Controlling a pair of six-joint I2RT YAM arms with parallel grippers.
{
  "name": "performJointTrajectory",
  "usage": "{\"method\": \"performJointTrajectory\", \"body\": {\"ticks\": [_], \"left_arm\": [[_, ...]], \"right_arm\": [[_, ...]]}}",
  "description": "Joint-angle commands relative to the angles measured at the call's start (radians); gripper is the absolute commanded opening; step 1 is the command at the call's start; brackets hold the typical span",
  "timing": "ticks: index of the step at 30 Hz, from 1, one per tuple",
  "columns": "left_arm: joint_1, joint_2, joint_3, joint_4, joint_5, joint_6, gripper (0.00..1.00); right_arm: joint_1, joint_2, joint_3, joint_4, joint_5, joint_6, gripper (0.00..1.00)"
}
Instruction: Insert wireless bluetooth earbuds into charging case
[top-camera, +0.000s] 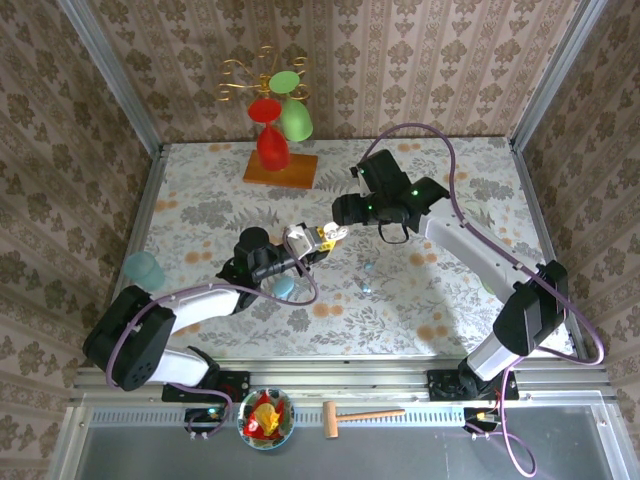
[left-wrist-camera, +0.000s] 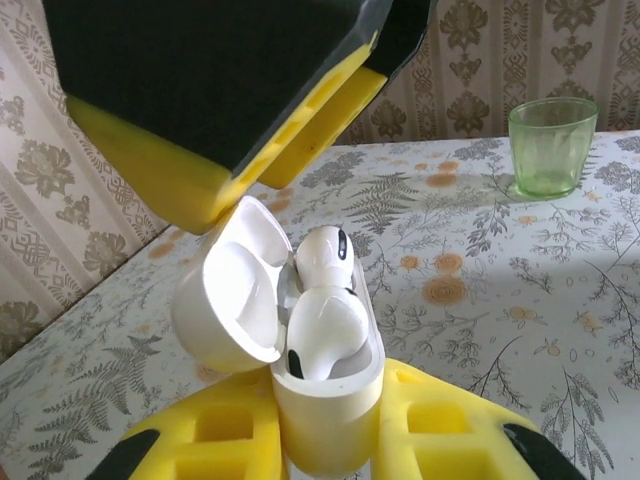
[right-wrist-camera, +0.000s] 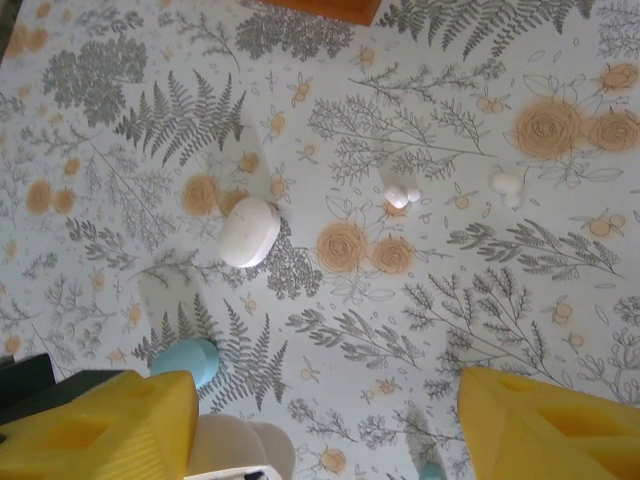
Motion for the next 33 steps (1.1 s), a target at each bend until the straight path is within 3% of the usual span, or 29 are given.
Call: {"method": "performJointTrajectory", "body": {"ticks": [1, 9, 14, 18, 21, 27, 33], "left_arm": [[-0.002, -0.031, 0.01, 0.012, -0.045, 0.005, 0.04], [0.011, -0.046, 0.033, -0.012, -0.071, -0.073, 0.04], [0.026, -0.061, 0.04, -0.046, 0.018, -0.104, 0.04], [0.056, -0.097, 0.064, -0.158, 0.238, -0.077, 0.06], [0.056, -0.147, 0.086, -0.301, 0.328, 0.008, 0.06], [0.05, -0.199, 0.103, -0.423, 0.367, 0.096, 0.04], [0.032, -0.194, 0.12, -0.451, 0.391, 0.119, 0.04]], "right_arm": [[0.002, -0.02, -0.001, -0.083, -0.047, -0.041, 0.7], [-0.004, -0.112, -0.096, -0.03, -0.112, -0.131, 0.68], [-0.005, -0.267, -0.216, 0.145, -0.164, -0.24, 0.68], [-0.004, -0.411, -0.392, 0.321, -0.276, -0.507, 0.7], [-0.004, -0.475, -0.454, 0.323, -0.335, -0.738, 0.7], [0.009, -0.46, -0.426, 0.193, -0.349, -1.059, 0.65], [0.034, -0.398, -0.378, 0.176, -0.444, -1.168, 0.58]]}}
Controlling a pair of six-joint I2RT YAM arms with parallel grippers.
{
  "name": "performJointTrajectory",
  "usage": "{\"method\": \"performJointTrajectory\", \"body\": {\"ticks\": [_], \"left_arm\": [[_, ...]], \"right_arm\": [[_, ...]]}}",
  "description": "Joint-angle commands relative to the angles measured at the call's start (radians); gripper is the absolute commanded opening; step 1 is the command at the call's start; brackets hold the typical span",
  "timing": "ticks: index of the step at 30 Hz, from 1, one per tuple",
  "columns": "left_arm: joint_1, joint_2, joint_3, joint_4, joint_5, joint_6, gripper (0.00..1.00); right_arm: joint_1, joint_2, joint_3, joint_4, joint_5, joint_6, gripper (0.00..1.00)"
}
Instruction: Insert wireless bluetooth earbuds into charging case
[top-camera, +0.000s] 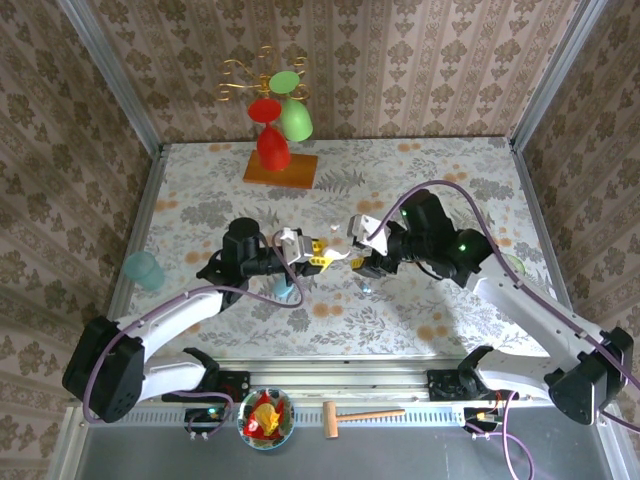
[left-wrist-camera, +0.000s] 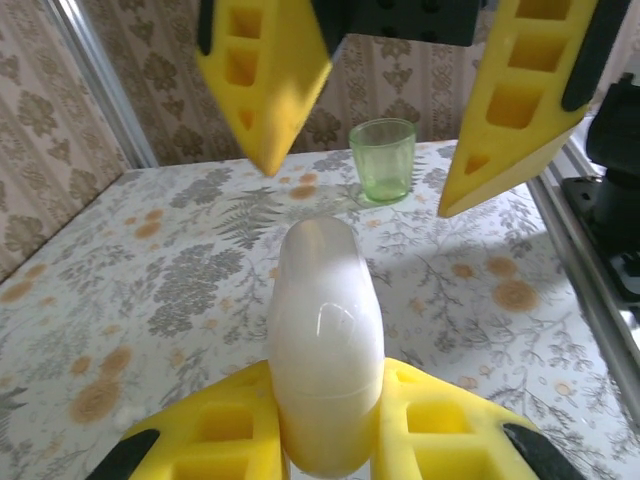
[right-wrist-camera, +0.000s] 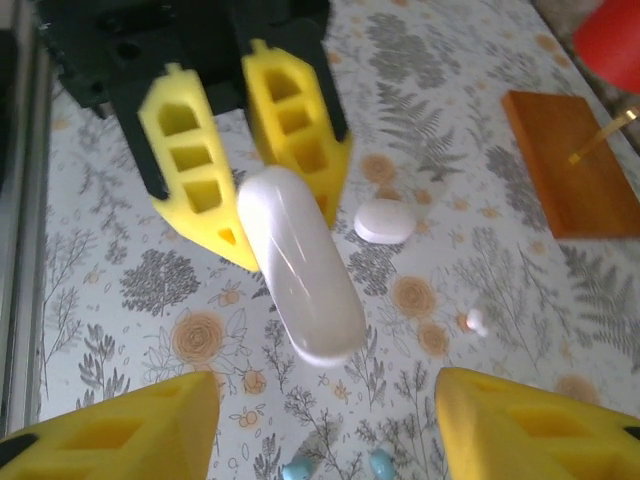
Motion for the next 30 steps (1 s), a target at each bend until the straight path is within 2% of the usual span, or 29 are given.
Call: {"method": "performJointTrajectory", "body": {"ticks": [1, 8, 14, 18, 19, 20, 22, 25, 28, 30], "left_arm": [[-0.011, -0.007, 0.042, -0.042, 0.053, 0.047, 0.04], [-0.017, -0.01, 0.043, -0.037, 0.052, 0.045, 0.04], [-0.027, 0.001, 0.045, -0.013, 0.049, 0.037, 0.04], [-0.03, 0.011, 0.05, -0.007, 0.044, 0.031, 0.05], [-0.031, 0.014, 0.052, -0.006, 0.042, 0.027, 0.09], [-0.031, 0.015, 0.051, -0.002, 0.039, 0.022, 0.18], [-0.032, 0.02, 0.04, 0.031, 0.017, 0.008, 0.39], [-0.032, 0.035, 0.018, 0.092, -0.058, -0.021, 0.51], [-0.029, 0.049, -0.014, 0.158, -0.164, -0.034, 0.7], [-0.025, 0.056, -0.041, 0.212, -0.273, -0.038, 0.83]], "right_arm": [[0.016, 0.04, 0.057, -0.052, -0.101, -0.137, 0.57], [0.036, 0.134, 0.111, -0.104, -0.105, -0.178, 0.51], [0.036, 0.167, 0.138, -0.152, -0.099, -0.197, 0.31], [0.033, 0.158, 0.125, -0.15, -0.097, -0.201, 0.25], [0.033, 0.152, 0.115, -0.14, -0.099, -0.199, 0.21], [0.029, 0.148, 0.106, -0.129, -0.1, -0.195, 0.19], [0.017, 0.136, 0.08, -0.082, -0.092, -0.166, 0.19], [-0.015, 0.119, 0.035, -0.006, -0.068, -0.099, 0.18], [-0.069, 0.107, -0.025, 0.09, -0.065, -0.002, 0.17], [-0.118, 0.105, -0.083, 0.218, -0.054, 0.126, 0.16]]}}
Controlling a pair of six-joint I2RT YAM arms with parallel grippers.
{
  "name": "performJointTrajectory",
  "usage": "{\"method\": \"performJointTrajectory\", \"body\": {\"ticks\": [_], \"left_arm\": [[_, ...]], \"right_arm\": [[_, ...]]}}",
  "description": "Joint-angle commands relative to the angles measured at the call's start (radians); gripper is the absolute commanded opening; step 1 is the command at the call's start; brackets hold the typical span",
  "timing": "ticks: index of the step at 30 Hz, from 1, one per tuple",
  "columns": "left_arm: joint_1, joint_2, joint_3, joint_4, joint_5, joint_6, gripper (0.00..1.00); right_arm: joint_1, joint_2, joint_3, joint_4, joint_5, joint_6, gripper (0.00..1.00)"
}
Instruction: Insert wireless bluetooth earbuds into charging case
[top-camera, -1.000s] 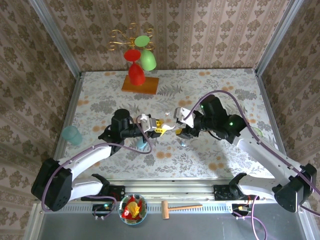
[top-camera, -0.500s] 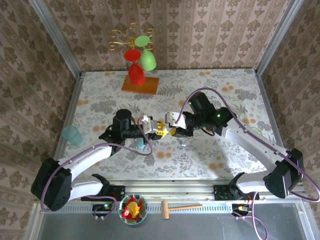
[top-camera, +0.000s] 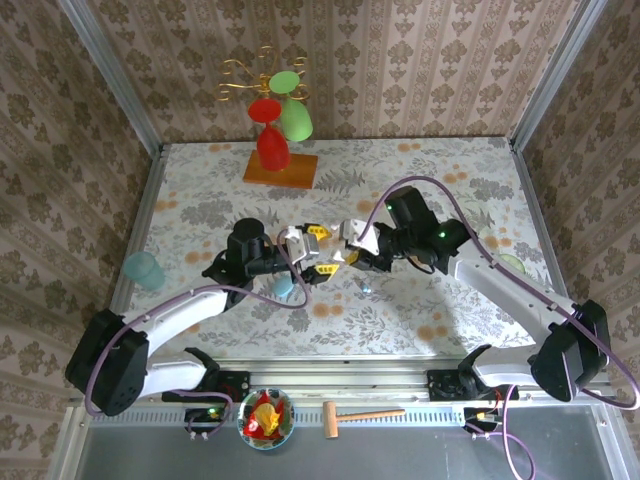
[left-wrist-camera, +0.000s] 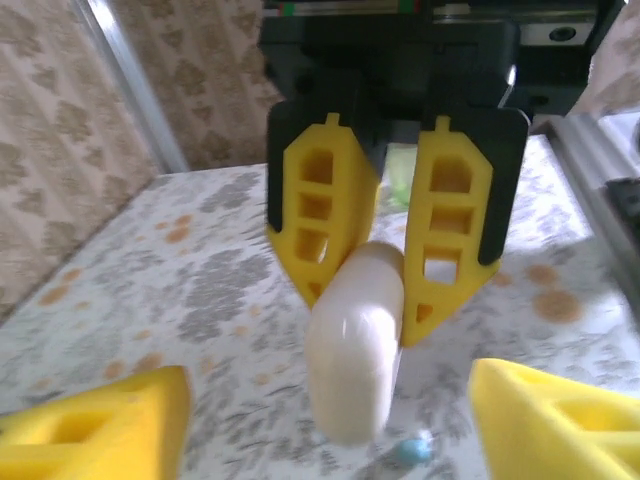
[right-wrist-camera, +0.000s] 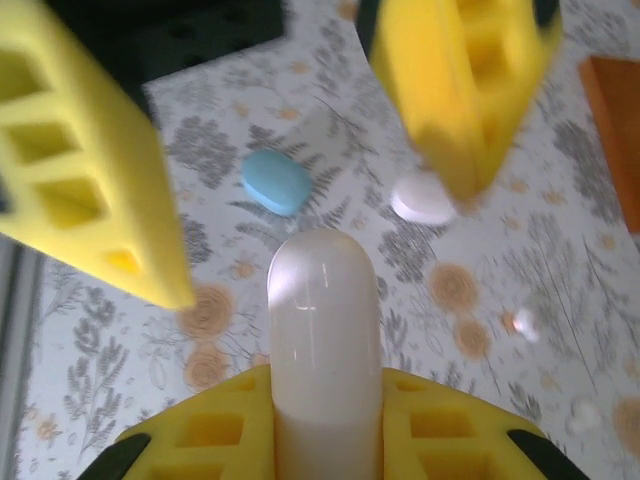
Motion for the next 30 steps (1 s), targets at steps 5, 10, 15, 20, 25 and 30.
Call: {"method": "performJointTrajectory", "body": {"ticks": [5, 10, 15, 20, 25, 30], "left_arm": [[0.006, 0.04, -0.078, 0.163, -0.348, -0.038, 0.99], [0.003, 0.087, -0.083, 0.152, -0.431, -0.091, 1.0], [-0.005, 0.119, -0.094, 0.153, -0.457, -0.091, 1.0], [-0.007, 0.137, -0.094, 0.139, -0.475, -0.113, 1.0], [-0.007, 0.131, -0.091, 0.116, -0.521, -0.149, 1.0], [-0.003, 0.131, -0.067, 0.03, -0.632, -0.211, 1.0]], "right_arm": [[-0.159, 0.01, -0.171, 0.476, 0.121, 0.627, 0.15], [-0.232, 0.157, -0.081, 0.392, 0.249, 0.995, 0.17], [-0.313, 0.385, 0.094, 0.239, 0.167, 1.161, 0.2], [-0.355, 0.603, 0.247, 0.197, 0.098, 1.162, 0.23], [-0.395, 0.758, 0.342, 0.174, 0.069, 1.137, 0.26], [-0.439, 0.794, 0.341, 0.181, 0.091, 1.129, 0.35]]}}
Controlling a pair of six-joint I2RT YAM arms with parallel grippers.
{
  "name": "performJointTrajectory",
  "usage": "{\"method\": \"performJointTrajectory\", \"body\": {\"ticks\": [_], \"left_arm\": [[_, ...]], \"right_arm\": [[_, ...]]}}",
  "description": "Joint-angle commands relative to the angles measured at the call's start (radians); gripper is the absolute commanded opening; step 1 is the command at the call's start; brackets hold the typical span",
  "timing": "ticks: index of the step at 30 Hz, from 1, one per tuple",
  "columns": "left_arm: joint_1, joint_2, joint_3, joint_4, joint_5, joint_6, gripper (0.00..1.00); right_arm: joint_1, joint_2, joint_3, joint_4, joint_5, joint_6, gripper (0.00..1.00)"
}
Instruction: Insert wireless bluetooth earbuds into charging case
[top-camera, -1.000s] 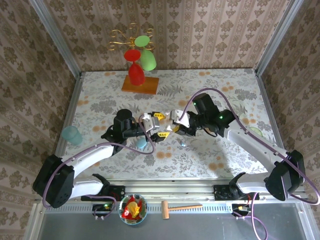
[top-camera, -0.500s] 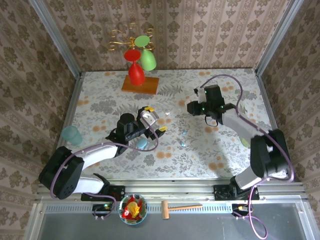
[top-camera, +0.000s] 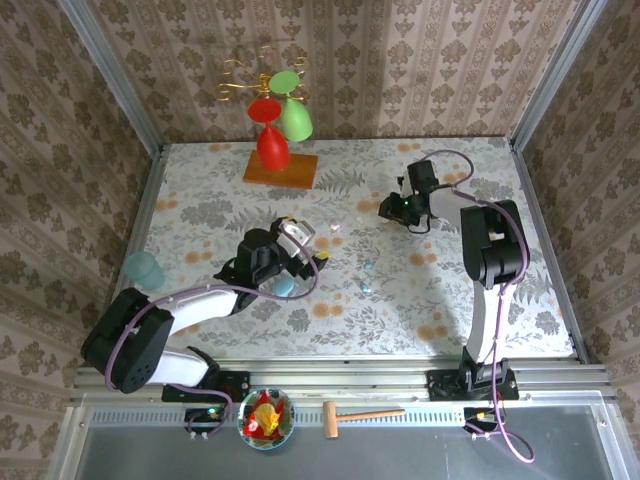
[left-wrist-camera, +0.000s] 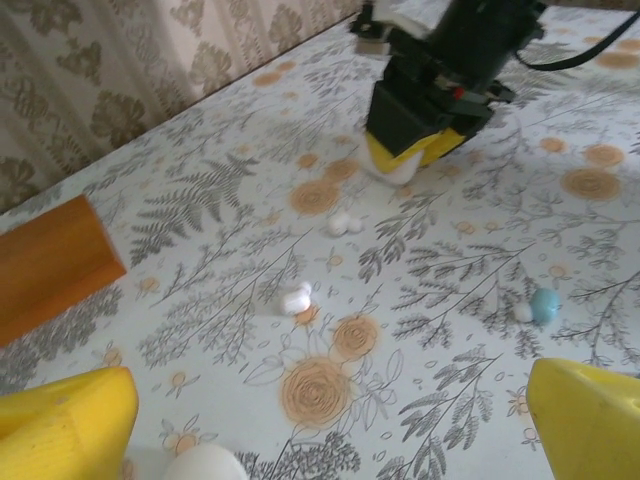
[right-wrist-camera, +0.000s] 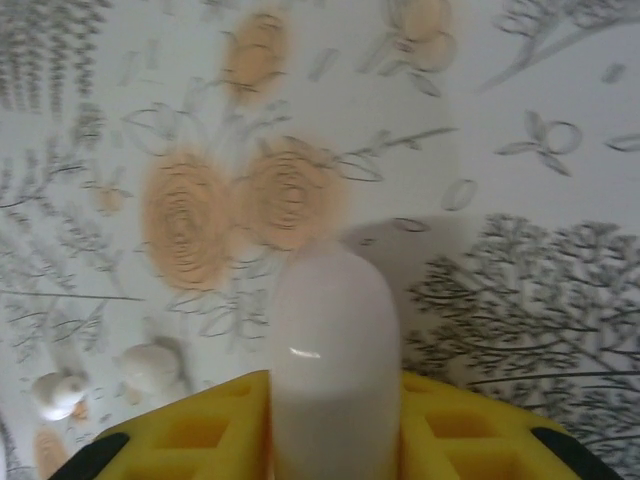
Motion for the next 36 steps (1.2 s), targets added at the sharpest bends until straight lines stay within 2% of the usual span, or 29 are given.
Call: {"method": "performJointTrajectory", "body": {"ticks": [1, 3, 6, 8, 12, 16, 19, 21, 26, 31, 36], "left_arm": [[0.0, -0.001, 0.028, -0.079, -0.097, -0.071, 1.0], [0.009, -0.007, 0.037, -0.118, -0.124, -0.098, 1.0], [0.031, -0.019, 0.052, -0.195, -0.162, -0.146, 1.0], [0.048, -0.026, 0.068, -0.267, -0.181, -0.178, 1.0], [0.075, -0.006, 0.134, -0.463, -0.232, -0.223, 1.0], [0.089, 0.052, 0.224, -0.627, -0.226, -0.255, 1.0], [0.089, 0.11, 0.287, -0.709, -0.209, -0.29, 1.0], [0.089, 0.162, 0.347, -0.783, -0.204, -0.307, 1.0], [0.088, 0.29, 0.469, -0.909, -0.219, -0.321, 0.98], [0.088, 0.365, 0.528, -0.94, -0.237, -0.323, 0.85], [0.086, 0.42, 0.562, -0.952, -0.234, -0.329, 0.77]], "right_arm": [[-0.031, -0.006, 0.014, -0.03, 0.007, 0.001, 0.38], [-0.04, -0.05, -0.016, -0.023, 0.045, -0.012, 0.44], [-0.04, -0.151, -0.084, 0.007, 0.089, -0.058, 0.69], [-0.037, -0.226, -0.143, 0.051, 0.1, -0.085, 0.8], [-0.002, -0.368, -0.244, 0.113, 0.13, -0.17, 0.93], [0.058, -0.477, -0.328, 0.151, 0.152, -0.224, 0.97], [0.124, -0.526, -0.371, 0.141, 0.249, -0.269, 0.99], [0.159, -0.551, -0.398, 0.133, 0.3, -0.274, 1.0], [0.194, -0.624, -0.482, 0.175, 0.331, -0.253, 1.0], [0.194, -0.654, -0.507, 0.141, 0.365, -0.264, 1.0], [0.192, -0.668, -0.515, 0.131, 0.376, -0.267, 1.0]]}}
